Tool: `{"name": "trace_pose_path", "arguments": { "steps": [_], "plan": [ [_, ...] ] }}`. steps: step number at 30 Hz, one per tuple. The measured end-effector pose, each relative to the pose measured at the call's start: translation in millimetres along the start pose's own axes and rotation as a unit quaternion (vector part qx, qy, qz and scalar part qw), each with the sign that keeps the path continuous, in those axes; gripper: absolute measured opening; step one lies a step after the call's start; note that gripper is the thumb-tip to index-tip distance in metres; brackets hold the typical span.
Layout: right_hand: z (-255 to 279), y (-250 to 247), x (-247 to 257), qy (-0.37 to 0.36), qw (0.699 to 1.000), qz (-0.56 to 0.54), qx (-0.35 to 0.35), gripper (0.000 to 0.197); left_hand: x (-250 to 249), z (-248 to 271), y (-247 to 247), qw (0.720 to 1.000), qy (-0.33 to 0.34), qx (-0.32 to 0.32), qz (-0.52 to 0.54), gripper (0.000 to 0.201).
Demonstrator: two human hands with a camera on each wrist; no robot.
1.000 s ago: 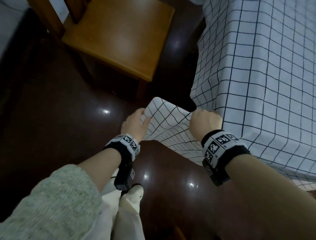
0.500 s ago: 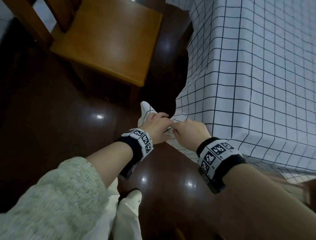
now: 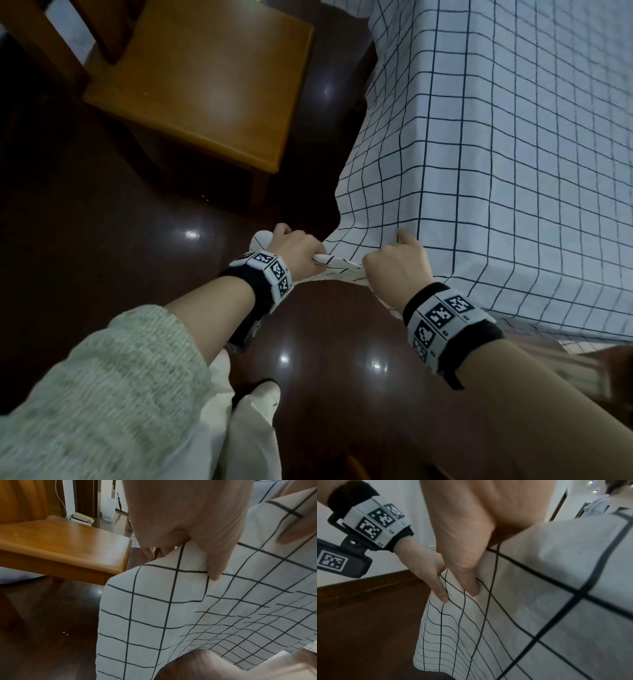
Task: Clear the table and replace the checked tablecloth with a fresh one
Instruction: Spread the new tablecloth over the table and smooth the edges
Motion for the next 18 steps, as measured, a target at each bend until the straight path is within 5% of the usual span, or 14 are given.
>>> {"name": "trace_pose_path", "arguments": {
  "steps": [2,5,7,13,18],
  "plan": [
    [-2.1,0.3,-0.2,0.001,1.000,-0.002,-0.010,0.035,-4.4,-2.7,-3.4,0.999,0.022,-0.021,0.017,0.019],
    [-5.8,2.1,-2.5,0.010,0.999,-0.030,-0.014,0.013,-13.9,-9.2,-2.8,0.997,0.051,-0.017,0.047,0.025],
    [-6.3,3.1,-4.6,0.020,0.999,-0.035,-0.009,0.020,-16.2,-14.9,-2.1,0.998,0.050,-0.011,0.036,0.024],
    [-2.8,-6.0,-9.3,0.024,0.995,-0.091,-0.035,0.046,17.1,-21.7,-30.5,0.988,-0.086,-0.102,-0.079,0.017],
    [-0.7,-11.0,-12.9,0.018,0.993,-0.119,-0.018,0.031,19.1,-21.1,-52.8,0.975,-0.112,-0.106,-0.161,0.017]
  ]
}}
Point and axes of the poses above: each hand's wrist, its own z-axis away from the middle knuckle, its own y-axis out of the palm, x = y × z, the point moved 9 cm from there along -z, towards the middle knuckle, and after that the axes turned 12 degrees about y, right-handed, at the moved point
